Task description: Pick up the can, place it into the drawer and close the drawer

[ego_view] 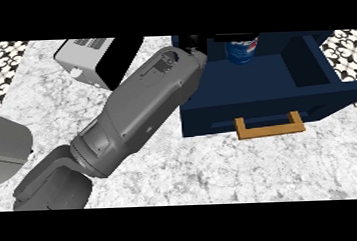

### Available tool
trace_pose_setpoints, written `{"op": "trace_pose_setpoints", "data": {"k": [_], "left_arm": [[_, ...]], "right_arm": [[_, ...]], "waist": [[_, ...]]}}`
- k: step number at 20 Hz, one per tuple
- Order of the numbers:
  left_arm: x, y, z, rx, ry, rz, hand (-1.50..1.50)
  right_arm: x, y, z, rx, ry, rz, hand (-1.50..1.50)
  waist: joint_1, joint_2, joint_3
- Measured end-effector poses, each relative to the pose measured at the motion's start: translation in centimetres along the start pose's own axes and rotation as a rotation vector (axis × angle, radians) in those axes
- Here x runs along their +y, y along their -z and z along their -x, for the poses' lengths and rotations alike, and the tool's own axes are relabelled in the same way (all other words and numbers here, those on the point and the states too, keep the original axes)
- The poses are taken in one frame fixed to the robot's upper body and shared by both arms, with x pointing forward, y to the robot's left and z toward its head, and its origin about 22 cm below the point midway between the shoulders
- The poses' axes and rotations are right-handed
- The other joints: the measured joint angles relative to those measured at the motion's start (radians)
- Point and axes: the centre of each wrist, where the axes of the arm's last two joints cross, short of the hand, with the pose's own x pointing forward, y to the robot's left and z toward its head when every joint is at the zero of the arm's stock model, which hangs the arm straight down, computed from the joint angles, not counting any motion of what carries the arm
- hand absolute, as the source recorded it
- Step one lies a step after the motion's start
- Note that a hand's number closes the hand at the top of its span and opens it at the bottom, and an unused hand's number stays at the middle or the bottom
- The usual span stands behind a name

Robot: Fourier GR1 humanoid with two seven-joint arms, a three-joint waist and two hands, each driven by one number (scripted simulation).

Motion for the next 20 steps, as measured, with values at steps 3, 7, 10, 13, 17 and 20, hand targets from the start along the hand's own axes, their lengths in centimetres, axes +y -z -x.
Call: {"op": "trace_pose_setpoints", "data": {"k": [3, 7, 10, 13, 17, 20], "left_arm": [[-0.1, 0.0, 0.2, 0.004, 0.012, -0.023, -1.50], [0.0, 0.0, 0.8, 0.011, 0.022, -0.049, -1.50], [0.2, 0.2, 1.0, 0.007, 0.021, -0.057, -1.50], [0.4, 0.2, 1.3, 0.001, 0.022, -0.076, -1.50], [0.3, 0.3, 1.2, -0.006, 0.005, -0.086, -1.50], [0.4, 0.3, 1.3, -0.016, -0.010, -0.081, -1.50]], "right_arm": [[-0.2, 0.6, -0.4, -0.002, -0.004, 0.002, -1.50], [0.0, 0.4, -0.5, -0.006, -0.001, -0.001, -1.50], [0.0, 0.7, -0.7, -0.006, -0.011, -0.001, -1.50], [-0.2, 0.8, -0.7, -0.008, -0.005, -0.007, -1.50], [0.3, 1.1, -1.1, -0.042, -0.029, -0.018, -1.50], [0.2, 1.2, -1.9, -0.104, -0.126, -0.040, -1.50]], "waist": [[0.001, 0.000, 0.000], [-0.004, 0.001, 0.000], [-0.001, 0.003, 0.000], [-0.007, 0.004, 0.000], [-0.009, 0.005, 0.000], [-0.005, 0.005, 0.000]]}}
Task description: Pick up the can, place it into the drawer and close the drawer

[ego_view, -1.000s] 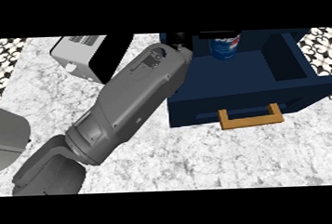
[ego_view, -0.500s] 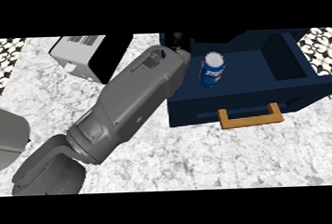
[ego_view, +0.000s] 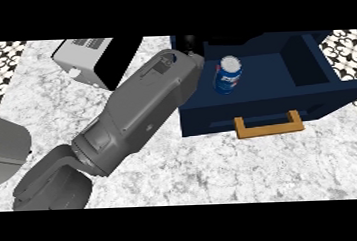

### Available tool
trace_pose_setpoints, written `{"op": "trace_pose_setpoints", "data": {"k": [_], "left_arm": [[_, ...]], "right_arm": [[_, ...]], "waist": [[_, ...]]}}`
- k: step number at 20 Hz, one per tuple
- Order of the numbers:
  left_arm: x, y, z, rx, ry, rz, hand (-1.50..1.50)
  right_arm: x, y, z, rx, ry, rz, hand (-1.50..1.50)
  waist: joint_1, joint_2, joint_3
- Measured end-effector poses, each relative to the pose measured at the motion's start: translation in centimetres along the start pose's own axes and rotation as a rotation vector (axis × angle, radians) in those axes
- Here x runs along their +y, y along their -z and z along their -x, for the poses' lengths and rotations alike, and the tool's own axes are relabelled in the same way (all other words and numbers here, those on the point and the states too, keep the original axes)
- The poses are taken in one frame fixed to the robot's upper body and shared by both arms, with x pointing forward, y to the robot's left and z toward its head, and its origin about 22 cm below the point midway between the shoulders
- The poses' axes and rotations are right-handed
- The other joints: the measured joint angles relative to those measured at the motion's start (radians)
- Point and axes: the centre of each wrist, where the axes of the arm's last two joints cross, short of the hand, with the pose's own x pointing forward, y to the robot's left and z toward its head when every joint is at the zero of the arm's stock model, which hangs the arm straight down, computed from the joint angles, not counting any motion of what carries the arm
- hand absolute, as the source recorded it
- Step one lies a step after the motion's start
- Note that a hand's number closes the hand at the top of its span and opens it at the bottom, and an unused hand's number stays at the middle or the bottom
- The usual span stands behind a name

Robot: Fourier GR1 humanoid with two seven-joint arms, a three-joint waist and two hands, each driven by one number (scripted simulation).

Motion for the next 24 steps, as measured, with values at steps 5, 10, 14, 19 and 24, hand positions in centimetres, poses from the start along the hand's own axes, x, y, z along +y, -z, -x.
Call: {"op": "trace_pose_setpoints", "data": {"k": [5, 10, 14, 19, 24], "left_arm": [[-0.3, -0.3, -0.3, -0.031, -0.034, 0.011, -1.50], [-0.7, -0.3, -1.1, -0.076, -0.046, 0.018, -1.50], [-1.0, -0.5, -1.4, -0.088, -0.059, 0.017, -1.50], [-1.0, -0.5, -1.6, -0.069, -0.083, 0.022, -1.50], [-1.3, -0.6, -2.0, -0.055, -0.076, 0.019, -1.50]], "right_arm": [[0.7, 1.0, -0.8, -0.098, -0.100, -0.071, -1.50], [1.8, 2.5, -1.9, -0.169, -0.235, -0.111, -1.50], [3.7, 3.9, -2.4, -0.199, -0.345, -0.144, -1.50], [6.3, 6.1, -1.8, -0.208, -0.467, -0.174, -1.50], [9.4, 9.0, -0.3, -0.221, -0.574, -0.190, -1.50]], "waist": [[0.010, -0.001, 0.000], [0.029, -0.001, -0.001], [0.050, -0.003, -0.001], [0.075, -0.005, -0.002], [0.091, -0.010, -0.001]]}}
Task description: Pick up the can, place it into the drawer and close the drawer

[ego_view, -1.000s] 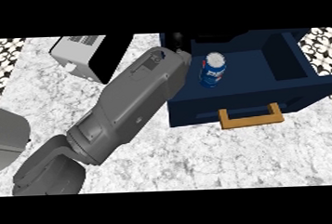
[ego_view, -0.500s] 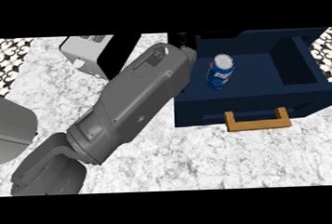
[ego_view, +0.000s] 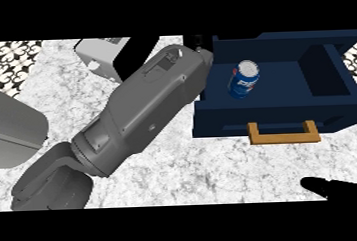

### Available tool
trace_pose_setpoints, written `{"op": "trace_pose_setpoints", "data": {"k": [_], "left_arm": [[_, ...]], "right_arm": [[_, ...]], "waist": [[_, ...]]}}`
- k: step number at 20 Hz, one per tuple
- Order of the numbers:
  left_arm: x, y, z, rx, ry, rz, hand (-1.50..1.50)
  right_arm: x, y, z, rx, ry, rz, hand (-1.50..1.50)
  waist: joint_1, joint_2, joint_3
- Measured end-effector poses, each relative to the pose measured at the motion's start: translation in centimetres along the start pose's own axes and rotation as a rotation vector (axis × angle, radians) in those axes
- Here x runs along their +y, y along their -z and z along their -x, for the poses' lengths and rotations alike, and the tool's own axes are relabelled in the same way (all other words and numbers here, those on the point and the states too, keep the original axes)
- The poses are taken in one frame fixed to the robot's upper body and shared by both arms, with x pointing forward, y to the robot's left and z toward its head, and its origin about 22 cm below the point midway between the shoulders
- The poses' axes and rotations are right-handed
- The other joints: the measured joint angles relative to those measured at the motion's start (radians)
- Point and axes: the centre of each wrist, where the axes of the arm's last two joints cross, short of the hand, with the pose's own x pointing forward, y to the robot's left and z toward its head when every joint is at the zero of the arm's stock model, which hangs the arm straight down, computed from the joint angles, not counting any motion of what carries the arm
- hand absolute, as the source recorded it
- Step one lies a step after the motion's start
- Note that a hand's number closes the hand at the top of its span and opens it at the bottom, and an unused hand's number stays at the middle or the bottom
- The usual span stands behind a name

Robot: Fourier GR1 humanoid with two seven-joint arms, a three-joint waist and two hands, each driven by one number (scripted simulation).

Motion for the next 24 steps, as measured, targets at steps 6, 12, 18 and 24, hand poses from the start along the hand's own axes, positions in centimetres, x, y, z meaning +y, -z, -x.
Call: {"op": "trace_pose_setpoints", "data": {"k": [6, 12, 18, 24], "left_arm": [[1.4, 0.5, 0.1, 0.012, 0.013, -0.011, -1.50], [2.8, 1.1, -0.8, 0.011, 0.020, -0.021, -1.50], [5.1, 1.6, -1.7, 0.003, 0.036, -0.047, -1.50], [7.3, 1.7, -2.5, 0.006, 0.043, -0.066, -1.50]], "right_arm": [[3.7, 4.1, 0.9, -0.015, -0.135, -0.046, -1.50], [8.1, 7.9, 3.1, -0.033, -0.264, -0.123, -1.50], [11.4, 10.8, 5.1, -0.028, -0.426, -0.203, -1.50], [15.2, 12.4, 7.9, 0.011, -0.507, -0.218, -1.50]], "waist": [[0.021, -0.006, -0.001], [0.034, -0.008, 0.000], [0.041, -0.010, 0.000], [0.041, -0.009, 0.000]]}}
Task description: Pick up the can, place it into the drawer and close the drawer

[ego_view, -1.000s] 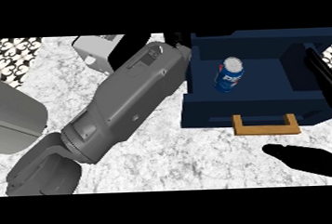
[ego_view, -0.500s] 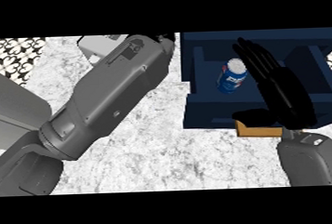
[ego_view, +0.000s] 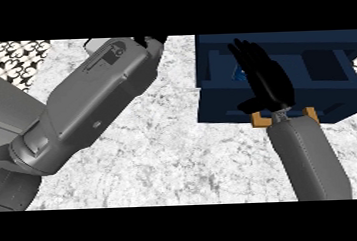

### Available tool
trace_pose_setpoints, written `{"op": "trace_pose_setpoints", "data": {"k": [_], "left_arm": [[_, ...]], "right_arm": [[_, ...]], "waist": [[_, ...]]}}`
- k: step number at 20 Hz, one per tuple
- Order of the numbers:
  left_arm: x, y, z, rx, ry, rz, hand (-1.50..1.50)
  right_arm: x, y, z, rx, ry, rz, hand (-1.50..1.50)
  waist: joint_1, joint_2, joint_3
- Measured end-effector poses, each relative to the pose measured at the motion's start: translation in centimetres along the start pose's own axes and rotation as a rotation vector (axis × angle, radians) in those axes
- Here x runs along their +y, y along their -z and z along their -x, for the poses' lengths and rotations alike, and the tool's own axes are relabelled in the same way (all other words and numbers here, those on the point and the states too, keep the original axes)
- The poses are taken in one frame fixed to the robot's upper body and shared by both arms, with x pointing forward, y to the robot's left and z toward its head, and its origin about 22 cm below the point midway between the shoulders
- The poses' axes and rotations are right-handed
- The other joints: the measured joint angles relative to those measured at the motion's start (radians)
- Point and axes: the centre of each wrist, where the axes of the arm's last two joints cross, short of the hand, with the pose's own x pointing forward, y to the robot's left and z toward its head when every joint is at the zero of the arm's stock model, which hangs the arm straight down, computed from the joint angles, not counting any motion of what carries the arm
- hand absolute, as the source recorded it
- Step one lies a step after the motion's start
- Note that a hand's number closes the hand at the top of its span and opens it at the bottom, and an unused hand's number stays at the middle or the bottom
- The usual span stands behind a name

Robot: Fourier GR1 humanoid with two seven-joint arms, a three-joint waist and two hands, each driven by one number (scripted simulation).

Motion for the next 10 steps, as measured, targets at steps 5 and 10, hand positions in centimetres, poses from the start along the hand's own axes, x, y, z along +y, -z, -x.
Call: {"op": "trace_pose_setpoints", "data": {"k": [5, 10], "left_arm": [[1.8, -0.2, -0.1, 0.000, 0.003, -0.010, -1.50], [3.3, -0.3, -0.6, -0.003, 0.003, -0.011, -1.50]], "right_arm": [[1.8, 2.0, 1.2, 0.016, -0.074, 0.009, -1.50], [2.8, 3.5, 2.1, 0.025, -0.139, 0.050, -1.50]], "waist": [[0.002, -0.006, -0.007], [0.008, -0.011, -0.015]]}}
